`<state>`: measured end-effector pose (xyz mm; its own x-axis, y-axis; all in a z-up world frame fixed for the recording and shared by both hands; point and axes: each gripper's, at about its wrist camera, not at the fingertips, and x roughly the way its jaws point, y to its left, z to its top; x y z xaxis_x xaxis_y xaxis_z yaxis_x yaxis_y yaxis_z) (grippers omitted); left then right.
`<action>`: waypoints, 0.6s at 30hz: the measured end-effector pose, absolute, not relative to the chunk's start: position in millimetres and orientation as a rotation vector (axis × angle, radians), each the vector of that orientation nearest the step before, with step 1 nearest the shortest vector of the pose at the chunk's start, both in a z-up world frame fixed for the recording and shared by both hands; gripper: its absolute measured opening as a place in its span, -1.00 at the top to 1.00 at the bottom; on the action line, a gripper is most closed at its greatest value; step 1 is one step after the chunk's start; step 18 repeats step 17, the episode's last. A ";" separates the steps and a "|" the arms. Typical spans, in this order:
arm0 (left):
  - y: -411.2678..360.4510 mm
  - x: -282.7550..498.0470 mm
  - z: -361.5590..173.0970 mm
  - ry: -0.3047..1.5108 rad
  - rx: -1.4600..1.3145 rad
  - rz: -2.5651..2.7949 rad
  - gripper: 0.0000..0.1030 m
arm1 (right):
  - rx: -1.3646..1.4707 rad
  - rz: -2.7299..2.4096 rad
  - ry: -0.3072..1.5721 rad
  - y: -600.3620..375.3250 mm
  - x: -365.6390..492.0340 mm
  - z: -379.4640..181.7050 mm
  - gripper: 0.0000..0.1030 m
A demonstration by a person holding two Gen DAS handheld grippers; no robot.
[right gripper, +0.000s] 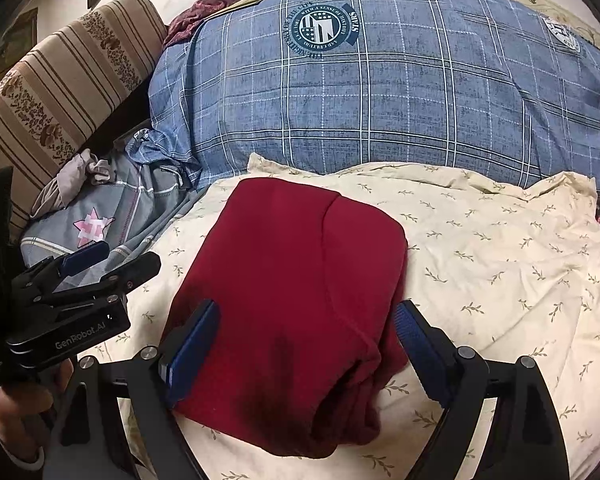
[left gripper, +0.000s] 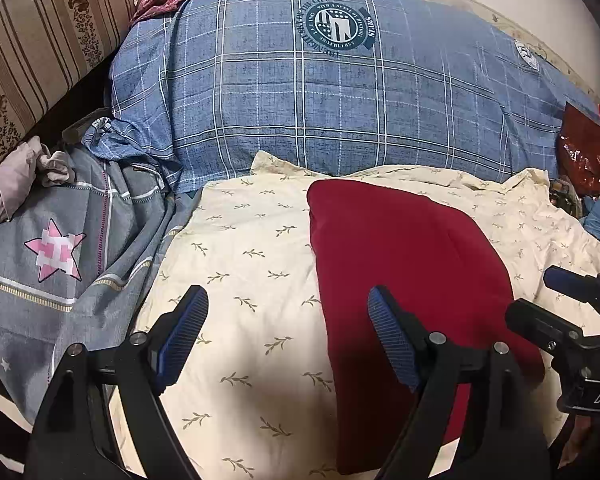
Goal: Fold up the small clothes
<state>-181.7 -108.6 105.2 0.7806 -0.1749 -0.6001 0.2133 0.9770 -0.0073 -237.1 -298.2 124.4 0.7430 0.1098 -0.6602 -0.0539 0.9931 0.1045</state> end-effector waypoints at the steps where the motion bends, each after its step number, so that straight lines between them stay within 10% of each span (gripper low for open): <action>1: -107.6 -181.2 105.1 0.641 0.059 -0.209 -0.60 | 0.079 0.091 0.728 -298.3 -236.5 124.4 -0.75; 18: -100.6 -170.4 93.5 0.668 0.042 -0.220 -0.60 | 0.102 0.098 0.749 -304.4 -227.7 118.3 -0.75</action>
